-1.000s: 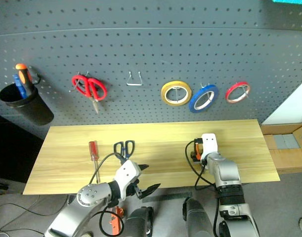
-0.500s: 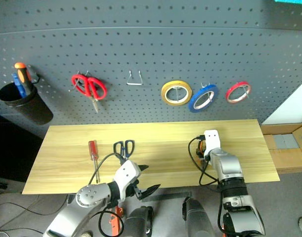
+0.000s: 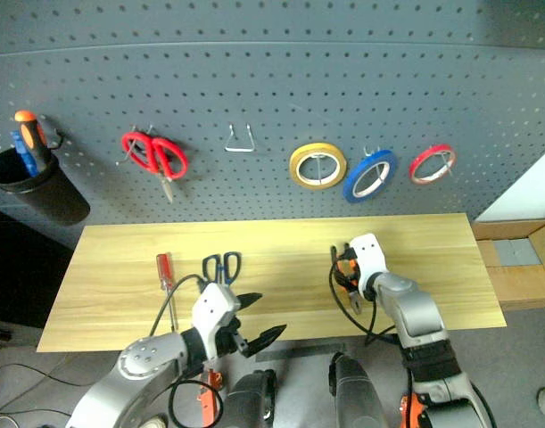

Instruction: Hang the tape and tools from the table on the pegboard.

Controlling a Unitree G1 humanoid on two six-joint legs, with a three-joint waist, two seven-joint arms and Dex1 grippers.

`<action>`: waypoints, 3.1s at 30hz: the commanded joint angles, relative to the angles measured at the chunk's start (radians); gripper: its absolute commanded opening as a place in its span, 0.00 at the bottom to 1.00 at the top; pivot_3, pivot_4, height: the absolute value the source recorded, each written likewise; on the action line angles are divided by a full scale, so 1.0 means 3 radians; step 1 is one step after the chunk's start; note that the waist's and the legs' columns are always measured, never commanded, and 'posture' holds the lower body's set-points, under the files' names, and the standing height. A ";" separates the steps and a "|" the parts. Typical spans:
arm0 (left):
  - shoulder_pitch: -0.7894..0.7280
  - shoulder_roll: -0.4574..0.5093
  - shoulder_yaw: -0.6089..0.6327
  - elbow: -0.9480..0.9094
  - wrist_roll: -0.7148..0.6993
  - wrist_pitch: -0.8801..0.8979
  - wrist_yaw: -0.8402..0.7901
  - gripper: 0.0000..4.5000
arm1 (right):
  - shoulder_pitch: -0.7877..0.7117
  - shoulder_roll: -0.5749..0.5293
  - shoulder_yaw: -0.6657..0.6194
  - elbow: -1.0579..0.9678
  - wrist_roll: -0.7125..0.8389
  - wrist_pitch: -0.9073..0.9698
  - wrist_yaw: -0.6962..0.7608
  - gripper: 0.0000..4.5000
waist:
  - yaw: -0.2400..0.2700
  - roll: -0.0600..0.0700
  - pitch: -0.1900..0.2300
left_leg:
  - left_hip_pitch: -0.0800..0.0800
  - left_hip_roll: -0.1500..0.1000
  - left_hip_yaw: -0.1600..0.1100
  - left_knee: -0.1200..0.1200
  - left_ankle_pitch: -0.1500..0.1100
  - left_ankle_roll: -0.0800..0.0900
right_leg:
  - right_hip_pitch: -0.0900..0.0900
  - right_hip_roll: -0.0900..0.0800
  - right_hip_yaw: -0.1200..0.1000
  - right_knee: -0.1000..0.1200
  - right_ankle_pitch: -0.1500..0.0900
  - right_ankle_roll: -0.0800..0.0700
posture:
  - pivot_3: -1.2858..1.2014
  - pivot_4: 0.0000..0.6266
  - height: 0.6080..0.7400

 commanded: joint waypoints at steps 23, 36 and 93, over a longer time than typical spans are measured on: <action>-0.1237 -0.0406 0.0891 -0.0447 -0.0404 0.0282 0.1396 1.00 | -0.1941 0.1360 -0.0165 0.0756 -0.0045 -0.3063 -0.0524 0.62 | 0.0205 -0.0024 -0.0025 | -0.0003 -0.0017 -0.0019 0.0006 0.0036 -0.0063 | 0.0008 0.0012 -0.0026 0.0004 0.0025 -0.0013 | 0.61 0.37 1.00; -0.1793 -0.0303 0.0658 0.0408 -0.0156 -0.0083 0.1052 1.00 | -0.2257 0.1441 -0.0110 0.1778 -0.0432 -0.4173 -0.0954 0.62 | 0.0193 -0.0026 -0.0022 | -0.0022 -0.0008 -0.0018 0.0000 0.0042 -0.0075 | -0.0013 0.0002 -0.0025 0.0004 0.0028 -0.0016 | 0.59 0.46 1.00; -0.1965 -0.0292 0.0763 0.1003 -0.0084 -0.0480 0.0828 1.00 | -0.1087 0.0505 -0.0007 0.0447 -0.0443 -0.3045 -0.0222 0.99 | 0.0189 -0.0075 0.0074 | -0.0037 -0.0005 -0.0002 0.0005 0.0047 -0.0083 | -0.0042 0.0000 -0.0018 0.0009 0.0045 -0.0024 | 0.55 0.36 1.00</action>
